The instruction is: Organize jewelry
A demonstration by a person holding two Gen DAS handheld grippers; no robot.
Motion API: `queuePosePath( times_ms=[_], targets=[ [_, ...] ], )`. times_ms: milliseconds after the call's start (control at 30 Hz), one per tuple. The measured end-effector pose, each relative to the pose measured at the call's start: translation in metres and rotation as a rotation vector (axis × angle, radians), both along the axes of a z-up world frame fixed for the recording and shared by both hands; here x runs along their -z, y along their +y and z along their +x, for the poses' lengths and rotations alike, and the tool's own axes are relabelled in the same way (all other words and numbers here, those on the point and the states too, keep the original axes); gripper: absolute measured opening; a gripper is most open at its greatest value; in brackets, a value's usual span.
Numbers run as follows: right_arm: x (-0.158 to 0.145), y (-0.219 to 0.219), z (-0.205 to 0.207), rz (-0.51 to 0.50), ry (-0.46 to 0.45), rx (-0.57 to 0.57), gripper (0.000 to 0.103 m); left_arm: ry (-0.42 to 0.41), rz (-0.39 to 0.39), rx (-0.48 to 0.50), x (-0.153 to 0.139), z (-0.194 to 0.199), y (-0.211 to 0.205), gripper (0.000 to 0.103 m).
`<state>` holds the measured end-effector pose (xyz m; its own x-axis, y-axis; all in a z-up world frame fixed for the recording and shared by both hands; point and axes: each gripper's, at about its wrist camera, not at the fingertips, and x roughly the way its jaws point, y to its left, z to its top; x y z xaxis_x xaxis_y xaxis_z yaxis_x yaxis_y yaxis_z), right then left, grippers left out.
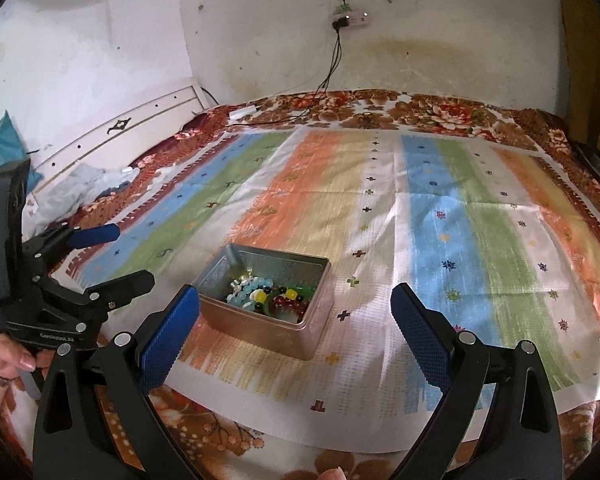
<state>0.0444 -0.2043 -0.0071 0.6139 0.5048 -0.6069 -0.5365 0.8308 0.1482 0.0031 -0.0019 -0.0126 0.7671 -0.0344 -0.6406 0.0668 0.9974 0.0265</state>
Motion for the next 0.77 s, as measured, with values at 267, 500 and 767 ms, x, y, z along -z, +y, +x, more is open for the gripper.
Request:
queuePosePath(
  times_ms=[267,500,767],
  targets=[
    [0.002,0.002,0.001,-0.019,-0.003,0.007,0.097,0.021,-0.03,-0.018,0.002,0.002,0.006,0.097],
    [0.002,0.001,0.001,-0.03,-0.01,0.017,0.097,0.031,-0.042,-0.041,0.002,0.003,0.01,0.097],
    [0.001,-0.002,0.002,-0.026,-0.01,0.023,0.097,0.055,-0.085,-0.056,0.004,0.006,0.016,0.097]
  ],
)
